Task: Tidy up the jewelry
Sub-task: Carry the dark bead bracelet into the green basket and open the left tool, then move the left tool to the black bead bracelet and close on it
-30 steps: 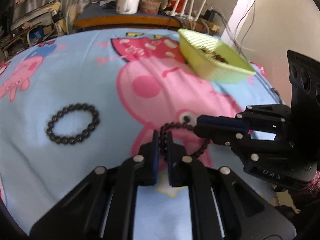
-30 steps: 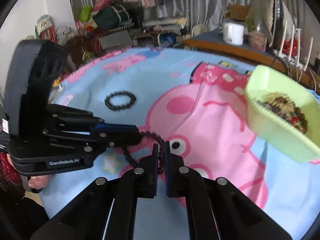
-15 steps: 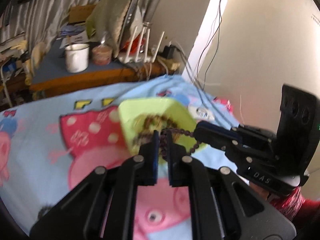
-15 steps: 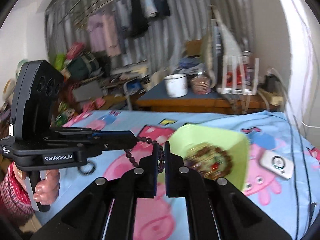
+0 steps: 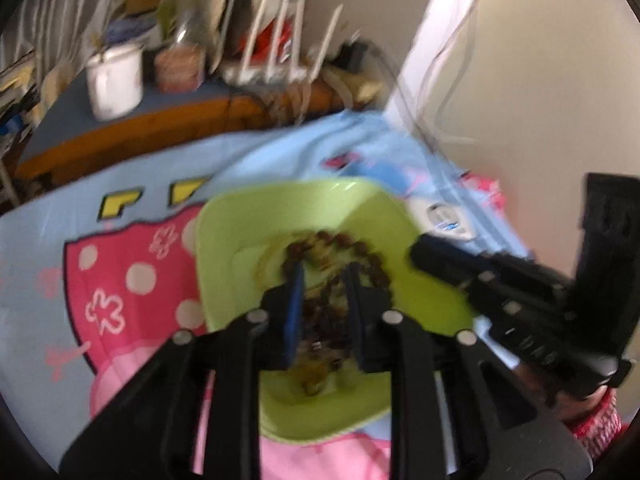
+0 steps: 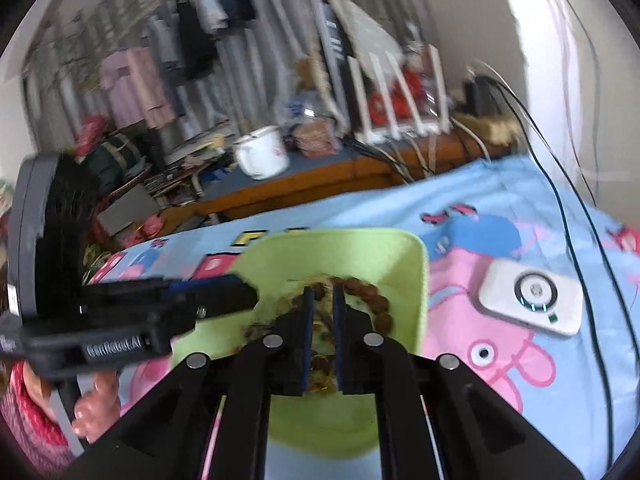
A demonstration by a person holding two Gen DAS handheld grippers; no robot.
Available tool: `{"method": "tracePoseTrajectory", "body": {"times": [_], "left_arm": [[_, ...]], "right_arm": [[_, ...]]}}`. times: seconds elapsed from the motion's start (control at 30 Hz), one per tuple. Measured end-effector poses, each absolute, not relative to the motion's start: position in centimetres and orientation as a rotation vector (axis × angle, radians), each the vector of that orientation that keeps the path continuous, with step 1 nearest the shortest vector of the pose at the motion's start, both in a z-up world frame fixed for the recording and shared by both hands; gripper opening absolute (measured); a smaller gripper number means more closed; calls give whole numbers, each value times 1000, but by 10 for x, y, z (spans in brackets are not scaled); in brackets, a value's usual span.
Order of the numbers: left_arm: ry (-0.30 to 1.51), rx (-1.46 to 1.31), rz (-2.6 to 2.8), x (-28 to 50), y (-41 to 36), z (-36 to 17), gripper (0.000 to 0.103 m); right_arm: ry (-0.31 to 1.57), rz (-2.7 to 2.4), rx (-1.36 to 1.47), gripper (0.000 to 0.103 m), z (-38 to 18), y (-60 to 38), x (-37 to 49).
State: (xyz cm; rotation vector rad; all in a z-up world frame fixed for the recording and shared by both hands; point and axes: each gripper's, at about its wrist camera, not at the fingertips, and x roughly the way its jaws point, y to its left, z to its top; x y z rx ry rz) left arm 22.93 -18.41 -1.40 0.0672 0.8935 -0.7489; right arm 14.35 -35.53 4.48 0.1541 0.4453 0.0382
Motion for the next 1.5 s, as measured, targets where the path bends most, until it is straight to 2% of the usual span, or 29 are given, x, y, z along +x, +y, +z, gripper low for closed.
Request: {"method": "tracePoseTrajectory", "body": {"times": [0.13, 0.3, 0.5, 0.83, 1.0, 1.07, 1.27, 1.4, 1.5], "left_arm": [[811, -4, -768, 214, -156, 9, 20], [717, -7, -711, 178, -112, 29, 20], [666, 59, -517, 128, -69, 8, 20], [607, 73, -481, 91, -56, -4, 20], [567, 84, -485, 81, -50, 1, 20], [553, 83, -478, 78, -45, 3, 20], [520, 78, -424, 77, -16, 4, 20], [513, 43, -348, 87, 32, 7, 20], [589, -71, -321, 107, 87, 4, 20]], "right_arm": [[346, 59, 153, 0, 57, -346, 118], [323, 163, 152, 0, 61, -316, 91], [294, 152, 95, 0, 38, -265, 56], [279, -12, 138, 0, 7, -248, 19], [273, -28, 150, 0, 6, -245, 15], [274, -25, 145, 5, 7, -243, 16], [300, 13, 84, 6, 7, -217, 27], [380, 81, 45, 6, 3, -194, 50], [459, 161, -1, 6, -2, -172, 72]]}}
